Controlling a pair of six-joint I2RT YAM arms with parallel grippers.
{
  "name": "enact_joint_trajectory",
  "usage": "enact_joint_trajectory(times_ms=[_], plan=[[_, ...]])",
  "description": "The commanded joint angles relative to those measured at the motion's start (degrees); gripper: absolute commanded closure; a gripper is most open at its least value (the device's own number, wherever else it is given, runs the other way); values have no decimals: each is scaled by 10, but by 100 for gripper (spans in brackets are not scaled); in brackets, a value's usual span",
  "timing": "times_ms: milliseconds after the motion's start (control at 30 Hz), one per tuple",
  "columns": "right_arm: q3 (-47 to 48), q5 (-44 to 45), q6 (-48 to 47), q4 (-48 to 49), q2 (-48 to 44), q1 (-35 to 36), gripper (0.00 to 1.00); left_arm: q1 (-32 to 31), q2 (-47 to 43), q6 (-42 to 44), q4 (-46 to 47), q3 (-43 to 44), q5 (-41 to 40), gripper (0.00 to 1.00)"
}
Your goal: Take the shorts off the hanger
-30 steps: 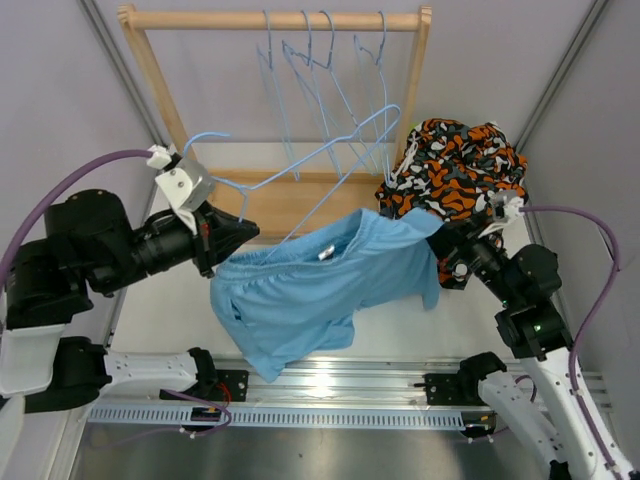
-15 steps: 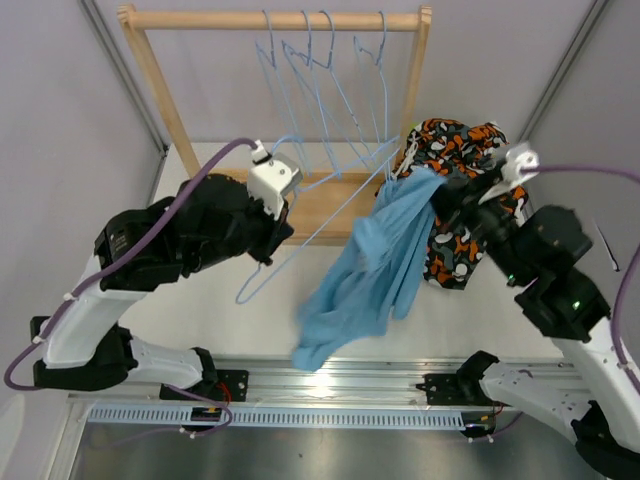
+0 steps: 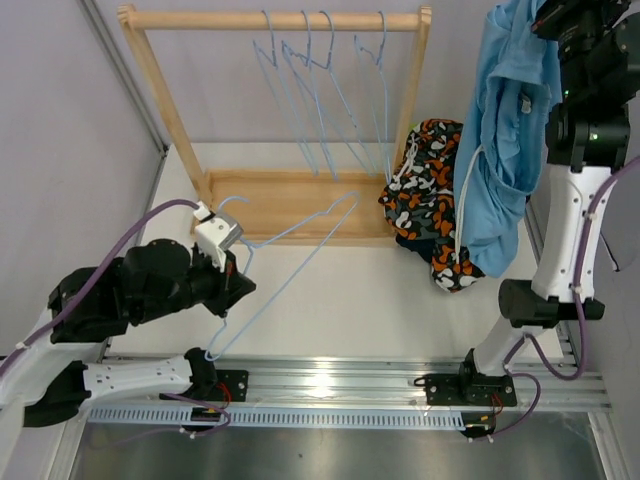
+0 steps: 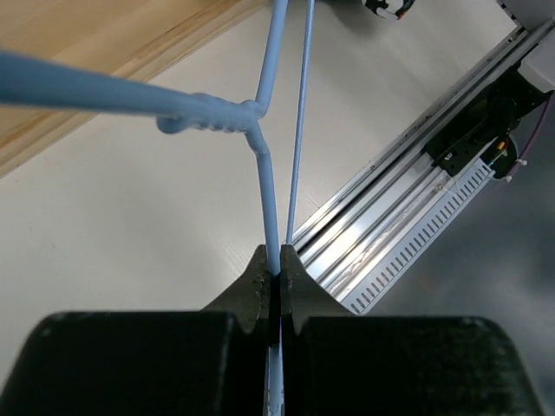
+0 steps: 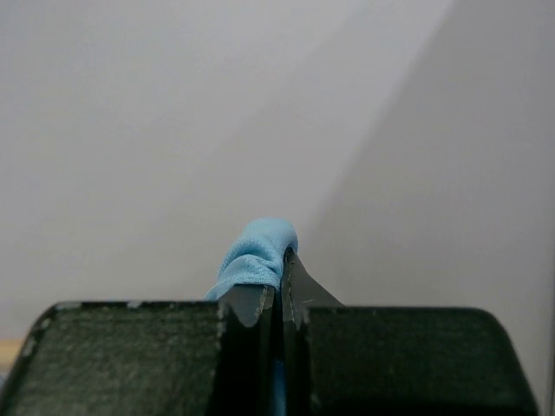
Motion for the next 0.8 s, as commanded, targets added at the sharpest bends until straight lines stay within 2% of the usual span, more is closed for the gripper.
enact_joint_trajectory(times_ms=[0, 133, 200, 267, 300, 400, 433, 500, 533, 567, 600, 633, 667, 700, 767], plan=[[29, -55, 113, 94, 36, -50, 100, -3, 3, -26, 17, -30, -25, 100], [14, -65, 133, 142, 75, -66, 100, -2, -14, -40, 31, -83, -67, 100], [-23, -81, 138, 171, 92, -66, 100, -1, -18, -49, 32, -108, -99, 100], [-57, -89, 142, 185, 104, -66, 100, 36, -24, -39, 40, -121, -94, 100], [-109, -96, 143, 191, 105, -66, 100, 86, -26, -29, 47, -137, -80, 100], [-212, -136, 153, 243, 91, -65, 100, 174, -28, 18, 80, -158, -5, 100], [-280, -151, 154, 249, 85, -65, 100, 219, -25, 40, 95, -163, 7, 100], [-360, -158, 157, 257, 48, -61, 100, 252, -8, 60, 110, -168, 25, 100], [-409, -156, 162, 284, 28, -61, 89, 281, 0, 79, 122, -163, 29, 100], [-512, -147, 166, 302, 5, -60, 64, 298, 9, 88, 128, -160, 36, 100], [-563, -137, 170, 318, -19, -59, 32, 315, 23, 96, 134, -154, 51, 100], [-608, -126, 172, 329, -72, -58, 6, 350, 30, 113, 143, -133, 61, 100], [-682, -103, 170, 336, -97, -56, 1, 370, 38, 122, 145, -122, 70, 100], [-711, -91, 169, 331, -122, -52, 1, 406, 55, 130, 146, -112, 84, 100], [-782, -70, 150, 315, -197, -45, 1, 437, 78, 154, 145, -60, 95, 100]])
